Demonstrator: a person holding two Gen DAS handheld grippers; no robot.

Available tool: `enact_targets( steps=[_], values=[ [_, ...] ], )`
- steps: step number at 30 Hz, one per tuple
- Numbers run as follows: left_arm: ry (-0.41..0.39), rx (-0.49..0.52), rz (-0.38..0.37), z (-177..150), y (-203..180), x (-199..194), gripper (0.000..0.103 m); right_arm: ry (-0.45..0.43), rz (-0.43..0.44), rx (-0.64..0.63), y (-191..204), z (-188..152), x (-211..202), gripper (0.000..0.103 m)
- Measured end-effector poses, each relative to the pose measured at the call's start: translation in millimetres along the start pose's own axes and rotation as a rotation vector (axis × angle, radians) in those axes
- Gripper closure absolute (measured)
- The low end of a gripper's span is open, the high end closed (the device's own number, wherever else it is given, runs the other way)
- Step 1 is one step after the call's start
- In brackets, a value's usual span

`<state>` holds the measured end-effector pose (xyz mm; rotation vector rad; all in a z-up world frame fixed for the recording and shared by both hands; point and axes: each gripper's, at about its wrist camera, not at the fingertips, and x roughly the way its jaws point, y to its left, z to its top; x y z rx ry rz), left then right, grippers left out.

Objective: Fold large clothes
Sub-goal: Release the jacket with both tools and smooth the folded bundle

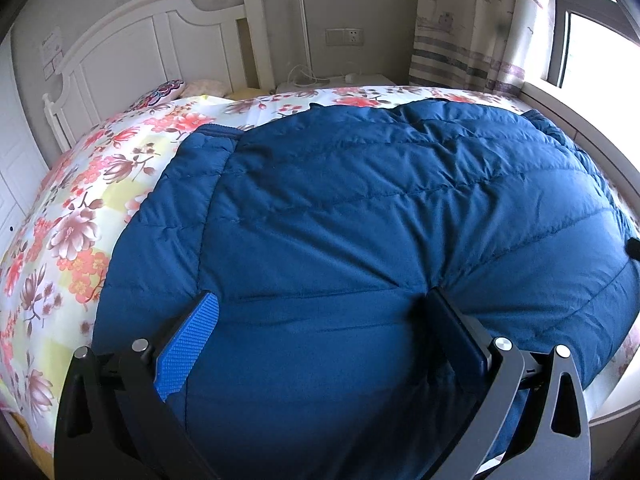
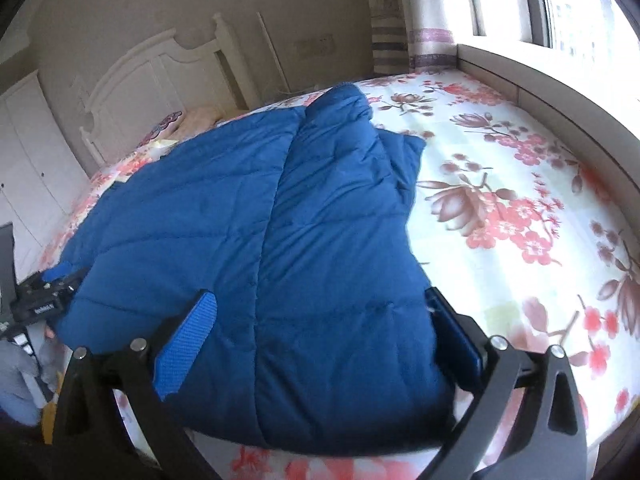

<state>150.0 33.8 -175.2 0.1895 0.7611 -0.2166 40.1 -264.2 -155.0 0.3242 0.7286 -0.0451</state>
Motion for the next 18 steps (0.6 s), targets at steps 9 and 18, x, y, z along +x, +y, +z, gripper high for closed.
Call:
enact_targets(
  steps=[9, 18],
  values=[
    [-0.008, -0.002, 0.0, -1, -2, 1, 0.004, 0.003, 0.131, 0.203, -22, -37, -65, 0.003],
    [-0.034, -0.008, -0.03, -4, 1, 2, 0.004, 0.066, 0.247, 0.323, -18, -50, -32, 0.003]
  ],
)
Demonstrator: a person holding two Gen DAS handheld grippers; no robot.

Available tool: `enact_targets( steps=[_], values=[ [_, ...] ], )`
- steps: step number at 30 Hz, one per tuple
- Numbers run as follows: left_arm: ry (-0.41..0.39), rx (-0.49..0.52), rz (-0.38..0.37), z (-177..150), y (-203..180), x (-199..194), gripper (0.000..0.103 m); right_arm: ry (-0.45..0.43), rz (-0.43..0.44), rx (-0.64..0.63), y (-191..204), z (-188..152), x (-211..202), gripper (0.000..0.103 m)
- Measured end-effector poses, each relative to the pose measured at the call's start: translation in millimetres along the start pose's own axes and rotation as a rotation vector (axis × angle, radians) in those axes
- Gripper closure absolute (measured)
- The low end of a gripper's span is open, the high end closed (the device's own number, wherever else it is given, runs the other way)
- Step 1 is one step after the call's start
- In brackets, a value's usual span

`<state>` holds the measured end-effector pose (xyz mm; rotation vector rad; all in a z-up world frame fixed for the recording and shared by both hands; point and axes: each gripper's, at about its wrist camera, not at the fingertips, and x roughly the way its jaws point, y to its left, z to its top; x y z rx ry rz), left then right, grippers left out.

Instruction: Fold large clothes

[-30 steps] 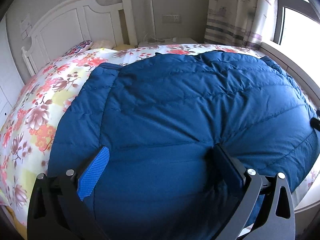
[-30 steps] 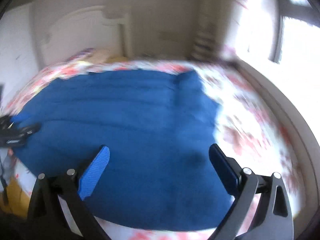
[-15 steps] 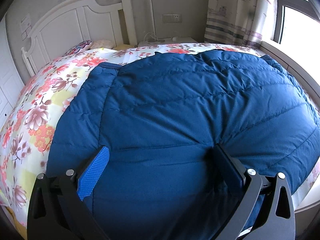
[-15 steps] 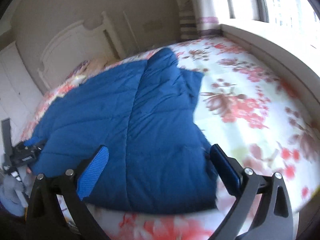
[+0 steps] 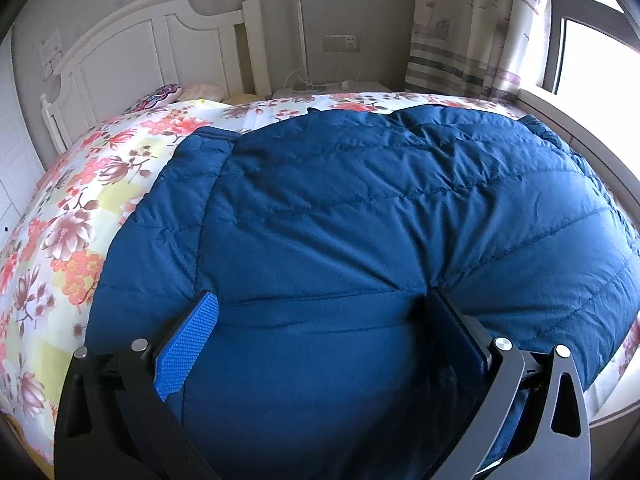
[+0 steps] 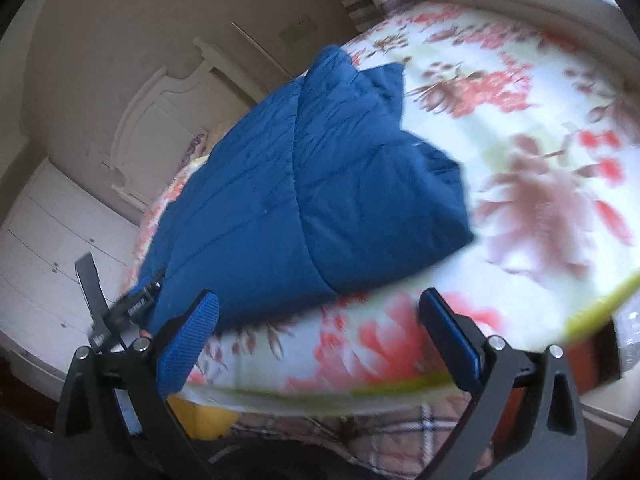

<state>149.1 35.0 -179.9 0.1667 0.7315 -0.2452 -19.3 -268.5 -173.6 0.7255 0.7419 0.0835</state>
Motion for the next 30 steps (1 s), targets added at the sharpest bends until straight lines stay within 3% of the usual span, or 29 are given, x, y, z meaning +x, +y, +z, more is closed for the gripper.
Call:
enact_targets(
  steps=[3, 8, 9, 11, 12, 14, 21, 24, 26, 30],
  values=[
    [-0.001, 0.01, -0.011, 0, 0, 1, 0.004, -0.022, 0.027, 0.05, 4, 23, 26, 0.002],
    [-0.001, 0.01, -0.011, 3, 1, 6, 0.004, -0.092, -0.016, 0.111, 14, 62, 66, 0.003],
    [0.002, 0.004, -0.007, 5, 1, 7, 0.004, -0.107, -0.011, 0.104, 14, 67, 72, 0.017],
    [0.005, 0.011, 0.017, 14, -3, 13, 0.004, -0.146, 0.088, 0.16, 0, 74, 77, 0.061],
    [0.006, 0.034, 0.038, 20, -8, 19, 0.004, -0.173, 0.173, 0.195, -10, 78, 76, 0.072],
    [0.016, 0.057, 0.054, 34, -17, 30, 0.004, -0.216, 0.2, 0.155, -12, 83, 68, 0.078],
    [0.072, 0.079, -0.062, 86, -56, 54, 0.005, -0.349, 0.199, 0.202, -40, 88, 38, 0.08],
    [0.001, 0.059, -0.124, 120, -79, 34, 0.005, -0.36, 0.169, 0.191, -53, 82, 26, 0.08],
    [-0.009, 0.095, -0.073, 139, -100, 36, 0.005, -0.363, 0.151, 0.161, -49, 79, 20, 0.08],
    [0.109, 0.166, 0.131, 155, -129, 103, 0.004, -0.374, 0.133, 0.122, -43, 82, 13, 0.08]
  ],
)
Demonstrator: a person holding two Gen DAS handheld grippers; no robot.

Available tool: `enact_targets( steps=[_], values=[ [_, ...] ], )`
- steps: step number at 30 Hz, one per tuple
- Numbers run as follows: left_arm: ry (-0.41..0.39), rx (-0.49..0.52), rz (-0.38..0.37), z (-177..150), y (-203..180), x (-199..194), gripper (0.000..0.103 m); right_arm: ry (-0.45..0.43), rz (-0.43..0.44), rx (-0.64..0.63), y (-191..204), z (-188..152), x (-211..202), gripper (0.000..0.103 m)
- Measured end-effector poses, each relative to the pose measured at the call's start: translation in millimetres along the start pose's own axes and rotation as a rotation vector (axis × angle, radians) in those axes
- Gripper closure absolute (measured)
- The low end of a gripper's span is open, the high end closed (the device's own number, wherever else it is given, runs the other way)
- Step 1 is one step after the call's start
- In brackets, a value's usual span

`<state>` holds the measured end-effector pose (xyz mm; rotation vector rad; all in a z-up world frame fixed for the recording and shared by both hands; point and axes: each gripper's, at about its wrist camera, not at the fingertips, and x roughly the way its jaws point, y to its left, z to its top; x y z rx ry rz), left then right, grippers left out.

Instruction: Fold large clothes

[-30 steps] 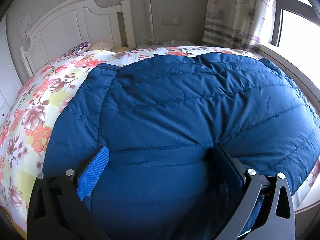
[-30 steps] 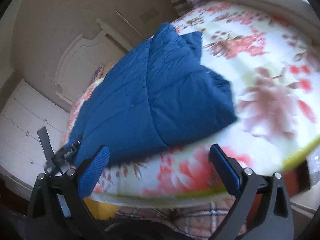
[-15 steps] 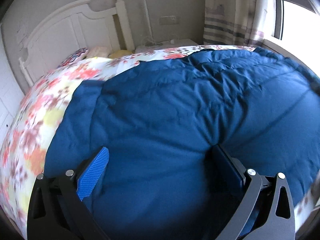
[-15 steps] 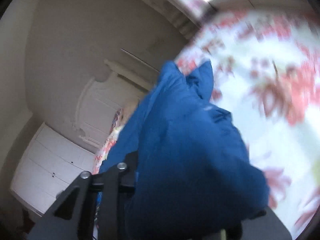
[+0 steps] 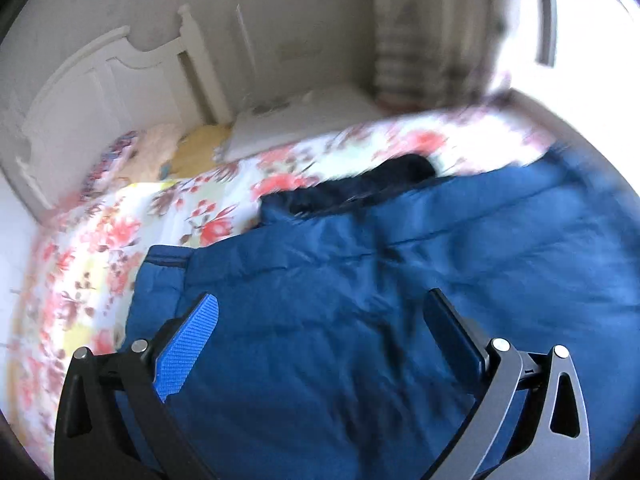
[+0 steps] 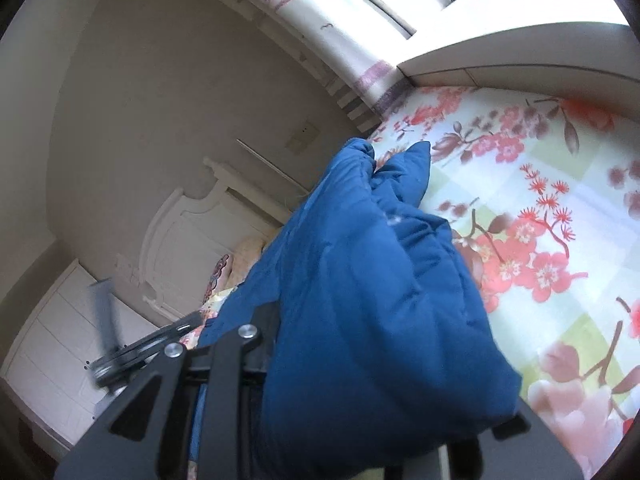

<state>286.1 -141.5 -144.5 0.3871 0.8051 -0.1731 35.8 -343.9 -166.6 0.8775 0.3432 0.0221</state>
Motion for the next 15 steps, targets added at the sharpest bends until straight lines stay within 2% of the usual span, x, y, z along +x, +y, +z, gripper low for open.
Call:
enact_targets(
  steps=[1, 2, 4, 6, 9, 10, 11, 12, 13, 15],
  values=[
    [0.049, 0.001, -0.003, -4, -2, 18, 0.004, -0.002, -0.003, -0.01, 3, 1, 0, 0.08],
    [0.069, -0.029, -0.05, -7, 3, 28, 0.004, -0.005, -0.005, -0.025, 7, 2, -2, 0.08],
    [0.025, -0.054, -0.092, -16, 13, 12, 0.005, -0.012, -0.016, -0.063, 18, 2, -4, 0.08],
    [-0.044, -0.072, -0.137, -33, 22, -24, 0.005, -0.019, -0.03, -0.107, 28, 4, -5, 0.08],
    [-0.129, -0.042, -0.201, -69, 25, -68, 0.005, -0.032, -0.06, -0.162, 45, 8, -4, 0.08],
    [-0.114, 0.0, -0.246, -90, 14, -73, 0.005, -0.041, -0.069, -0.181, 53, 9, -2, 0.08],
    [-0.098, 0.045, -0.256, -103, 3, -70, 0.005, -0.05, -0.076, -0.201, 61, 9, -1, 0.08],
    [-0.118, 0.079, -0.222, -117, -6, -64, 0.004, -0.059, -0.083, -0.225, 71, 9, 1, 0.08],
    [-0.151, 0.082, -0.209, -125, -7, -62, 0.004, -0.06, -0.077, -0.267, 87, 9, 3, 0.079],
    [-0.145, 0.059, -0.254, -134, 3, -62, 0.005, -0.064, -0.086, -0.388, 125, -1, 9, 0.079]
  ],
)
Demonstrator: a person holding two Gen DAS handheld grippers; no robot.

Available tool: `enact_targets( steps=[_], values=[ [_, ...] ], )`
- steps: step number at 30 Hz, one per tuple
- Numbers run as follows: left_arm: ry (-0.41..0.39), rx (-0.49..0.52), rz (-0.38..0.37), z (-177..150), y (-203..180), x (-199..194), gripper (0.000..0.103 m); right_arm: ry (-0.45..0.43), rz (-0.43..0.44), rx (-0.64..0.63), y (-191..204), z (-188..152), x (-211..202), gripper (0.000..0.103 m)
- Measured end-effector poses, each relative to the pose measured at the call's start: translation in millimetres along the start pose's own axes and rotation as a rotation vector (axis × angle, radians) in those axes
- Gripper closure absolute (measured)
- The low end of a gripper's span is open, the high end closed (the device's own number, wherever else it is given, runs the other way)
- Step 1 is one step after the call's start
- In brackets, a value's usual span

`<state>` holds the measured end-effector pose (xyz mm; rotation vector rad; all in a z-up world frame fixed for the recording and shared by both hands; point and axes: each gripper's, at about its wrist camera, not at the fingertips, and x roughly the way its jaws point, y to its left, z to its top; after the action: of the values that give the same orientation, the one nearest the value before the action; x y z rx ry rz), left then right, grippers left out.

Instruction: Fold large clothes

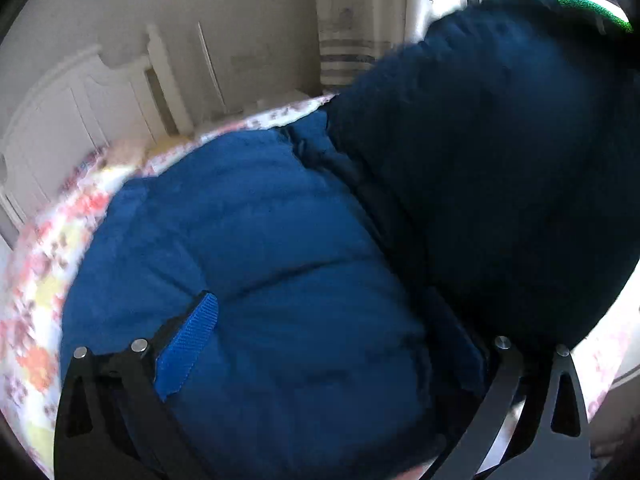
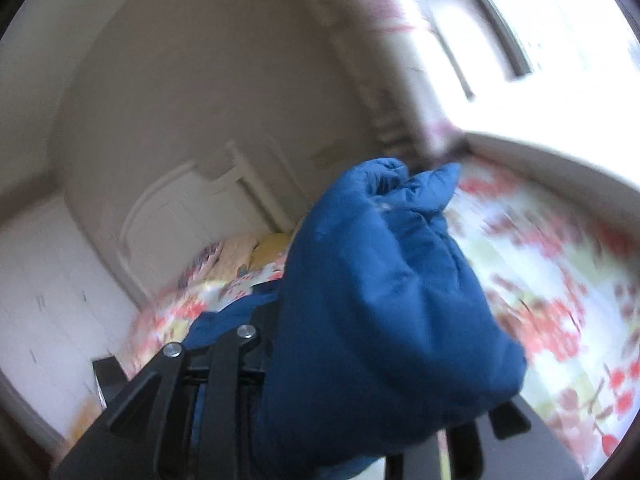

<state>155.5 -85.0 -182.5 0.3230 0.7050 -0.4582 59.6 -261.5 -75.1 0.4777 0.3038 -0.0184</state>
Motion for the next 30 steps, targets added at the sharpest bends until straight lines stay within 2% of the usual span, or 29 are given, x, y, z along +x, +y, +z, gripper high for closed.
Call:
enact_targets(
  steps=[2, 3, 5, 6, 8, 10, 13, 14, 15, 16, 18, 20, 22, 25, 26, 27, 29, 30],
  values=[
    [0.018, -0.048, -0.157, -1, 27, -18, 0.005, -0.016, -0.006, -0.15, 47, 5, 1, 0.079],
    [-0.006, -0.118, -0.235, -3, 51, -32, 0.005, -0.023, -0.011, -0.25, 77, 7, 2, 0.078],
    [-0.066, -0.253, -0.264, -8, 96, -53, 0.005, -0.021, -0.021, -0.444, 133, 2, 11, 0.078],
    [-0.101, -0.316, -0.241, -12, 124, -64, 0.005, -0.012, -0.028, -0.547, 162, -6, 19, 0.077],
    [-0.178, -0.47, -0.117, -30, 193, -89, 0.005, 0.029, -0.052, -0.772, 220, -37, 43, 0.075],
    [-0.21, -0.589, -0.009, -50, 248, -108, 0.005, 0.086, -0.076, -0.968, 259, -75, 69, 0.073],
    [-0.208, -0.671, 0.111, -83, 293, -129, 0.005, 0.314, -0.075, -1.358, 303, -184, 120, 0.067],
    [-0.202, -0.687, 0.129, -93, 301, -135, 0.005, 0.324, -0.075, -1.436, 305, -209, 125, 0.06],
    [-0.19, -0.694, 0.137, -102, 305, -138, 0.005, 0.265, -0.109, -1.535, 304, -238, 127, 0.06],
    [-0.182, -0.688, 0.135, -103, 306, -137, 0.005, 0.23, -0.124, -1.564, 302, -249, 128, 0.06],
    [-0.172, -0.661, 0.108, -104, 298, -137, 0.005, 0.243, -0.102, -1.506, 298, -239, 129, 0.059],
    [-0.181, -0.612, 0.039, -83, 283, -129, 0.005, 0.24, -0.087, -1.494, 293, -230, 131, 0.056],
    [-0.211, -0.512, -0.035, -39, 263, -124, 0.005, 0.226, -0.091, -1.523, 298, -236, 123, 0.055],
    [-0.233, -0.313, -0.145, 32, 230, -110, 0.005, 0.186, -0.12, -1.558, 302, -243, 117, 0.048],
    [-0.228, -0.256, -0.144, 52, 220, -104, 0.005, 0.192, -0.091, -1.546, 303, -240, 112, 0.044],
    [-0.207, -0.198, -0.147, 77, 210, -93, 0.005, 0.204, -0.025, -1.508, 303, -232, 101, 0.035],
    [-0.164, -0.143, -0.165, 106, 199, -76, 0.005, 0.214, 0.142, -1.4, 305, -212, 74, 0.027],
    [-0.147, -0.116, -0.162, 118, 194, -68, 0.005, 0.218, 0.224, -1.328, 304, -199, 57, 0.027]
  ],
)
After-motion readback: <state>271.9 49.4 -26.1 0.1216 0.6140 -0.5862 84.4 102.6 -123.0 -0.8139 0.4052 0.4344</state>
